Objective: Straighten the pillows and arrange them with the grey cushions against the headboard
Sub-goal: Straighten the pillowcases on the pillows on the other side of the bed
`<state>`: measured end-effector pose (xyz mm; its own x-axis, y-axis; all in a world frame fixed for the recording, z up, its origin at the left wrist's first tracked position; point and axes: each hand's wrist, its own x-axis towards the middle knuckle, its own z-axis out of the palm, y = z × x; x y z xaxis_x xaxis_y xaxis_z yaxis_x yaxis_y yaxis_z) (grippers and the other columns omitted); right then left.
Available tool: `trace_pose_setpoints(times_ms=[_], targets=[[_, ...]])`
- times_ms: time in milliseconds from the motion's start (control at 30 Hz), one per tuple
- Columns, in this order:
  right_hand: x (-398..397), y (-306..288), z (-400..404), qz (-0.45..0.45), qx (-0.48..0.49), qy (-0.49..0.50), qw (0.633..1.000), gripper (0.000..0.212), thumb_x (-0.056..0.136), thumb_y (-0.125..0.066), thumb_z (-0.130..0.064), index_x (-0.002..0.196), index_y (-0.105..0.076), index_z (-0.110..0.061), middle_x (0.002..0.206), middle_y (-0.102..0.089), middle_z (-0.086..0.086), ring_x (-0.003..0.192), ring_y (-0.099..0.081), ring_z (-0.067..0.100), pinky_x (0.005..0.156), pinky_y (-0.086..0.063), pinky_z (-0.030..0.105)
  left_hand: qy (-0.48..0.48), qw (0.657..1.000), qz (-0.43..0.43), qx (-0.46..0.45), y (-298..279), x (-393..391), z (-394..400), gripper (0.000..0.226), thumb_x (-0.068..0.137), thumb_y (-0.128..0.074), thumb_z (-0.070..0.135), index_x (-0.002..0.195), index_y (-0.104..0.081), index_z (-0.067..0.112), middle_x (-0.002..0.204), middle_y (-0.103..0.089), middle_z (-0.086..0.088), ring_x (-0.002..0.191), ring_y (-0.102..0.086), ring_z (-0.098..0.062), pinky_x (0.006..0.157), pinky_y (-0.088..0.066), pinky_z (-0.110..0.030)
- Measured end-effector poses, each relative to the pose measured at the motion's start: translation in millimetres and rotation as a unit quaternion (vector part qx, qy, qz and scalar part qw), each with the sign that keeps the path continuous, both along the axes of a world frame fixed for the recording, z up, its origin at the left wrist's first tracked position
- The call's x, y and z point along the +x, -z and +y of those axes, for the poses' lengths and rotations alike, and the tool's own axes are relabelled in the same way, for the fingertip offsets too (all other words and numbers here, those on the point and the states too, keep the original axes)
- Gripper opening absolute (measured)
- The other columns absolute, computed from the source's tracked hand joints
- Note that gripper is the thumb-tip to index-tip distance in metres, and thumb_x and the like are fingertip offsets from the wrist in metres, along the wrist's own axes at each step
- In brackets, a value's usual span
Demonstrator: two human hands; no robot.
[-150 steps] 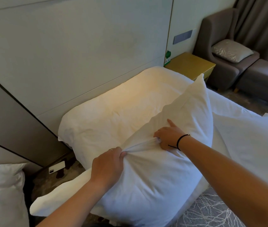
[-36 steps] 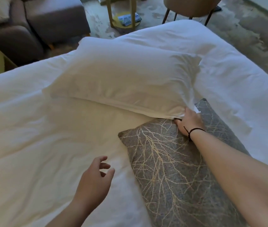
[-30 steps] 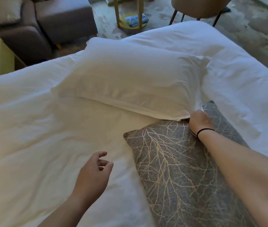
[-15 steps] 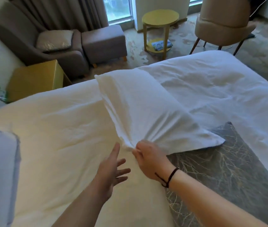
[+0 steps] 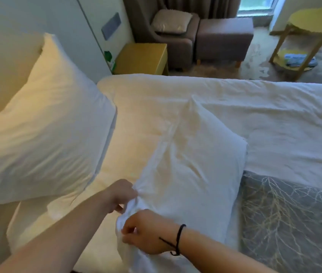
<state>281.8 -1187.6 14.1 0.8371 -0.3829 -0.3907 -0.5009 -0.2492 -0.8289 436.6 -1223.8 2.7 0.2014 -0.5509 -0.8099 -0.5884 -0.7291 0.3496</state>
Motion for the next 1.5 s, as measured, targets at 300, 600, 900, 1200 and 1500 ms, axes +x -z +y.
trace_pose_setpoints(times_ms=[300,600,900,1200,1500], targets=[[-13.0,51.6,-153.6,0.239,-0.291,-0.07,0.924,0.046,0.098,-0.036,-0.055,0.136,-0.048,-0.033,0.139,-0.054,0.001,0.13,-0.047,0.022,0.115,-0.026,0.043,-0.126,0.988,0.074,-0.042,54.4,-7.7,57.4,0.024,0.091,-0.053,0.007,0.098,-0.07,-0.009,0.091,-0.067,-0.02,0.079,-0.065,-0.03,0.066,-0.045,-0.033],[-45.7,114.3,-165.3,0.279,-0.382,-0.18,0.863,0.113,0.062,-0.002,-0.1,0.124,-0.059,-0.024,0.12,-0.064,-0.005,0.119,-0.054,0.019,0.117,-0.001,0.05,-0.059,0.995,0.005,-0.08,76.5,-16.9,90.7,0.085,0.08,-0.046,0.08,0.148,-0.036,0.032,0.15,-0.047,0.004,0.132,-0.048,-0.02,0.103,-0.04,-0.034],[-53.3,100.7,-179.7,0.359,-0.32,-0.296,0.825,0.093,0.067,-0.024,-0.096,0.121,-0.055,-0.027,0.119,-0.059,-0.007,0.119,-0.051,0.019,0.119,0.004,0.054,0.116,0.984,-0.111,-0.071,76.7,-39.4,117.1,0.072,0.069,-0.039,0.091,0.086,-0.05,0.022,0.09,-0.062,0.001,0.08,-0.06,-0.021,0.061,-0.039,-0.035],[-84.2,92.6,-151.7,0.255,-0.443,-0.129,0.85,0.036,0.104,-0.028,-0.044,0.081,-0.049,-0.026,0.083,-0.059,-0.007,0.086,-0.06,0.017,0.111,-0.03,0.037,0.199,0.954,-0.112,-0.193,47.5,-23.5,98.6,0.05,0.095,-0.034,0.064,0.066,-0.041,0.024,0.068,-0.05,0.004,0.065,-0.052,-0.022,0.057,-0.037,-0.034],[-56.7,59.5,-153.1,0.25,-0.479,0.066,0.839,0.059,0.098,-0.012,-0.058,0.061,-0.043,-0.024,0.053,-0.052,-0.005,0.056,-0.051,0.018,0.066,-0.043,0.033,0.182,0.92,-0.136,-0.32,1.0,34.4,77.9,0.054,0.096,-0.032,0.064,0.062,-0.032,0.022,0.058,-0.04,0.004,0.055,-0.04,-0.019,0.052,-0.026,-0.035]])
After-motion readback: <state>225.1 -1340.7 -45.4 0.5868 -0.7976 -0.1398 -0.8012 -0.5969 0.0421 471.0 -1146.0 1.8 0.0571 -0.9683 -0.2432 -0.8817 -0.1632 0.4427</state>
